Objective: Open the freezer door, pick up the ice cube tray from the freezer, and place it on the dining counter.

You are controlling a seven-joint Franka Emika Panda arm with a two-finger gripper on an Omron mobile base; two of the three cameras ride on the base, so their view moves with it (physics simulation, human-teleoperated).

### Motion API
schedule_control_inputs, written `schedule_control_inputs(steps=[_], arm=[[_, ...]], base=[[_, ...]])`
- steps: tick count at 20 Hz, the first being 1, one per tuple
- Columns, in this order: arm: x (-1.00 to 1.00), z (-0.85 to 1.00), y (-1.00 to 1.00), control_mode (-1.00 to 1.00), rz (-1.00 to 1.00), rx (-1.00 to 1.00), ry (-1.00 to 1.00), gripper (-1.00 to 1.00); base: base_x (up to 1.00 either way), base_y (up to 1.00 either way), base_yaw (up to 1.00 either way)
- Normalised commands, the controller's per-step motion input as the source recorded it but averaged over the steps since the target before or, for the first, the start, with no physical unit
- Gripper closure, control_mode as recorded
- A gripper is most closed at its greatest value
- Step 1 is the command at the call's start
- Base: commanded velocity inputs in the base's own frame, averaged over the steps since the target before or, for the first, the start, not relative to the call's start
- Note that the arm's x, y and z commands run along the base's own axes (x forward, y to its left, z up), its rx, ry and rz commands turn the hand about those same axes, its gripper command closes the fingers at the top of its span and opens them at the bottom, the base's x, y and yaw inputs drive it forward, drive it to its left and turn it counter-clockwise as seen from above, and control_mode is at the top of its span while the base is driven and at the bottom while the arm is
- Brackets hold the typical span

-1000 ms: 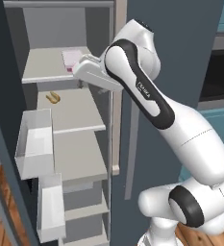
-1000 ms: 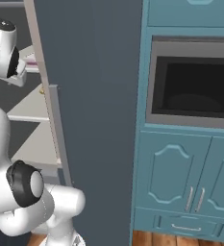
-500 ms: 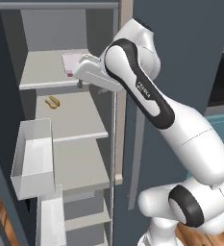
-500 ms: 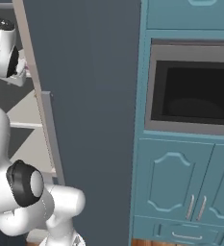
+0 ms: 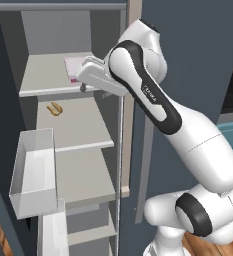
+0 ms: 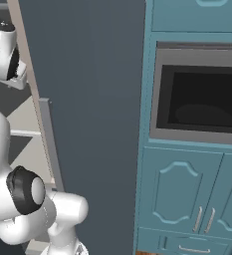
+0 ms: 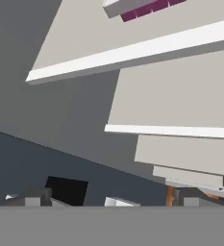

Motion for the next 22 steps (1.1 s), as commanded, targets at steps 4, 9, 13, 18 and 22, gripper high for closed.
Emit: schedule_control_inputs(steps=[4, 9, 13, 18, 22], arm=[[0.00, 0.00, 0.00, 1.00, 0.00, 0.00, 0.00, -1.00], [0.14, 0.03, 0.18, -1.00, 0.00, -0.27, -0.19, -1.00], [0.38, 0.14, 0.12, -1.00, 0.06, -0.52, -0.21, -1.00], [0.67, 0.54, 0.00, -1.00, 0.09, -0.36, -0.06, -1.00], [0.56, 0.07, 0.04, -1.00, 0.11, -0.35, 0.00, -1.00]], base=[[0.02, 0.15, 0.00], [0.00, 0.05, 0.00], [0.00, 0.00, 0.00], [0.00, 0.00, 0.00], [0.00, 0.00, 0.00]])
